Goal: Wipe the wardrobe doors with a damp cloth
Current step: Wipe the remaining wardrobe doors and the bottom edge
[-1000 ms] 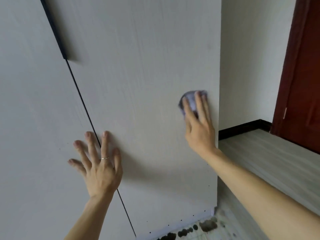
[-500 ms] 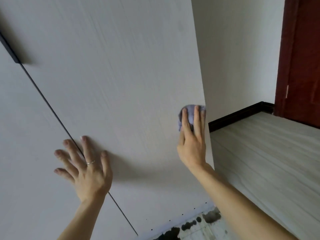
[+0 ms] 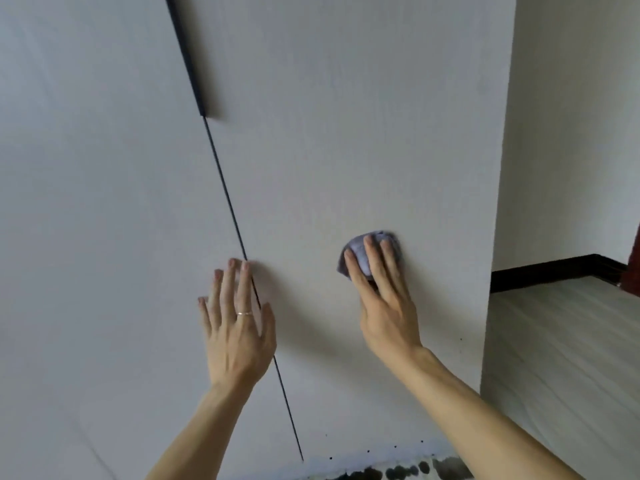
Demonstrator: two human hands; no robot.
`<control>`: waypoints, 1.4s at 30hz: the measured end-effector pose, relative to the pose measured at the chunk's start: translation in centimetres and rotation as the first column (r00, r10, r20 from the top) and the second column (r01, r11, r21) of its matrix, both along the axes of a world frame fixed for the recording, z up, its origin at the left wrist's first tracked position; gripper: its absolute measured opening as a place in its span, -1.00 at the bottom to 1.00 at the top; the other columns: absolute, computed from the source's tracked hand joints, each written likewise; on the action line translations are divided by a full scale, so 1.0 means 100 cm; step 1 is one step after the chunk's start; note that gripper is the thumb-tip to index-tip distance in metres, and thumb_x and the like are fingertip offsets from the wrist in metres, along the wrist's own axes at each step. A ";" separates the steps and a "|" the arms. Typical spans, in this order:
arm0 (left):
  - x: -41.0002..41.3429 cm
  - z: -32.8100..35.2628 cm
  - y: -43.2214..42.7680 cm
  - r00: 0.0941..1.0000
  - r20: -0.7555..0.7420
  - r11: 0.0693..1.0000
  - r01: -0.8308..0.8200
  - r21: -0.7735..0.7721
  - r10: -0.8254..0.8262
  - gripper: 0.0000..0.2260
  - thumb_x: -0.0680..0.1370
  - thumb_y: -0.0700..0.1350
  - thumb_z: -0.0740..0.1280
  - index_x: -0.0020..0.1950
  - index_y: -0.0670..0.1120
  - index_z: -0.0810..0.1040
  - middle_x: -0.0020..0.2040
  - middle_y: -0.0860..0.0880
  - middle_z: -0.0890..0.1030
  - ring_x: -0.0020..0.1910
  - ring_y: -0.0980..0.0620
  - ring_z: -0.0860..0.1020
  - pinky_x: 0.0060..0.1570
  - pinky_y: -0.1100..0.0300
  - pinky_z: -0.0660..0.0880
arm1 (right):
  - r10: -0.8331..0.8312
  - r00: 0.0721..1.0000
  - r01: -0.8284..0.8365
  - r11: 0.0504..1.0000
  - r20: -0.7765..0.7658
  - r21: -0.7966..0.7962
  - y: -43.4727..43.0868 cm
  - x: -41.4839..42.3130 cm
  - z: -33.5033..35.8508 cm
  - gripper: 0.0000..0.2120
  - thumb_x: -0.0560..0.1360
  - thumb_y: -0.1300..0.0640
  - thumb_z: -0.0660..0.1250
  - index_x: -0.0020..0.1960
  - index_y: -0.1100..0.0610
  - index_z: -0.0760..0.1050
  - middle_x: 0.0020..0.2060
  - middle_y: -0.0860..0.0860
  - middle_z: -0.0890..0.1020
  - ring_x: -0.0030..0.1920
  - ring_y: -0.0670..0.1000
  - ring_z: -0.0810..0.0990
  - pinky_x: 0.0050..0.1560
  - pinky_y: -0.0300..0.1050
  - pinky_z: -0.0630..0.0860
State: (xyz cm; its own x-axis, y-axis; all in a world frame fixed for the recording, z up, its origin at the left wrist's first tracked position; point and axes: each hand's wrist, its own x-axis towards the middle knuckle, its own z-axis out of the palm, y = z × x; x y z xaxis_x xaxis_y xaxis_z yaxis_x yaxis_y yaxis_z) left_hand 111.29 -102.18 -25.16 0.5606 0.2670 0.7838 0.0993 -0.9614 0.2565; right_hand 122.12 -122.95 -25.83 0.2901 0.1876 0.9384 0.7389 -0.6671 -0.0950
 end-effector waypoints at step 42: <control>-0.106 -0.065 0.173 0.963 -0.146 0.957 -0.246 -0.152 0.224 -0.11 0.51 -0.19 0.44 0.64 -0.08 -0.10 0.65 0.03 -0.08 0.61 -0.01 0.03 0.52 -0.12 0.08 | 0.288 0.838 0.173 0.666 0.464 -0.725 0.232 -0.069 0.054 -0.50 0.52 0.16 0.15 0.44 -0.01 0.46 0.50 0.03 0.39 0.52 0.09 0.32 0.49 0.14 0.15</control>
